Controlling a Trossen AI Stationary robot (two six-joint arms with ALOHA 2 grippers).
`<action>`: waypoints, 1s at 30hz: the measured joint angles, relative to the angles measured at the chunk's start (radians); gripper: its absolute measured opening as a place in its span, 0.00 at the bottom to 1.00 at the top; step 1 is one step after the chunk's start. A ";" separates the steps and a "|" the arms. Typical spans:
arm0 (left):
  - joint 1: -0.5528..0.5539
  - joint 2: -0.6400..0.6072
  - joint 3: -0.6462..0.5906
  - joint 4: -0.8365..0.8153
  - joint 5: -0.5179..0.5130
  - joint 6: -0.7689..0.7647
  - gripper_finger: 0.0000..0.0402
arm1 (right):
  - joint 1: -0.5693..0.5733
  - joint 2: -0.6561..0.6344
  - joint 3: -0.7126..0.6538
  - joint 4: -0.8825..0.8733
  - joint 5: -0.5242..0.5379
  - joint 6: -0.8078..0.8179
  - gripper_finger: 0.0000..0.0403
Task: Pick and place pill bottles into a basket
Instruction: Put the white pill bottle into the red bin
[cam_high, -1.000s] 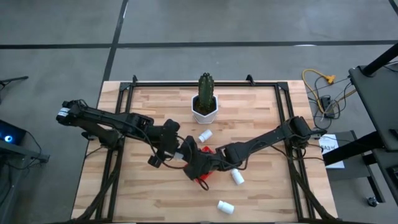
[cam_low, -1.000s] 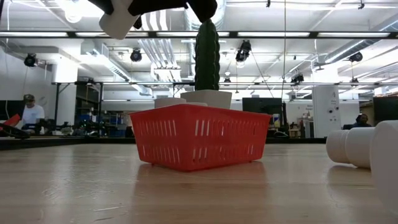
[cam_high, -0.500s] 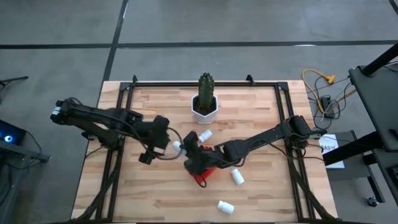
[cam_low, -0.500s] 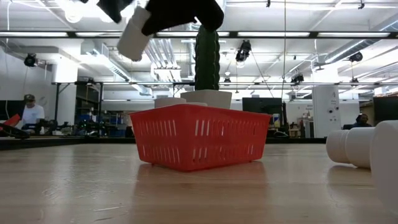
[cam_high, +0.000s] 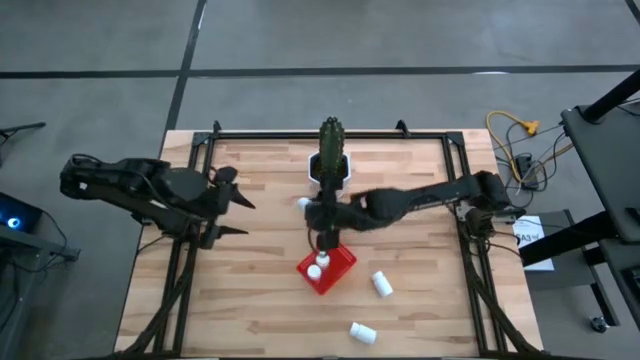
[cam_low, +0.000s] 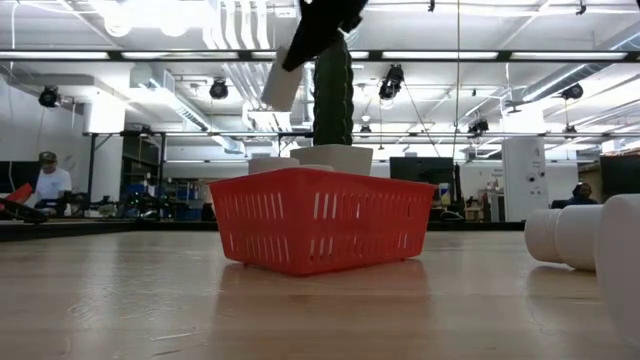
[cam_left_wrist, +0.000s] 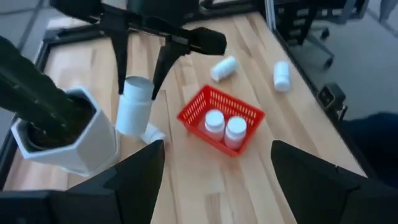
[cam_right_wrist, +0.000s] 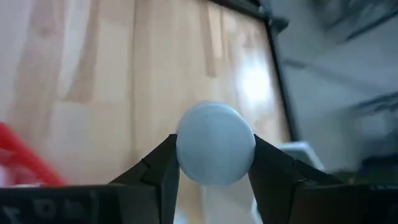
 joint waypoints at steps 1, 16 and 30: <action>0.000 -0.013 -0.008 0.005 -0.001 0.000 0.69 | -0.011 -0.014 0.013 -0.027 -0.040 0.038 0.35; 0.000 -0.042 -0.115 0.012 -0.001 0.025 0.69 | -0.028 -0.028 0.105 -0.336 -0.368 0.301 0.35; 0.000 -0.044 -0.116 0.017 -0.001 0.030 0.69 | -0.023 -0.017 -0.006 -0.322 -0.446 0.365 0.35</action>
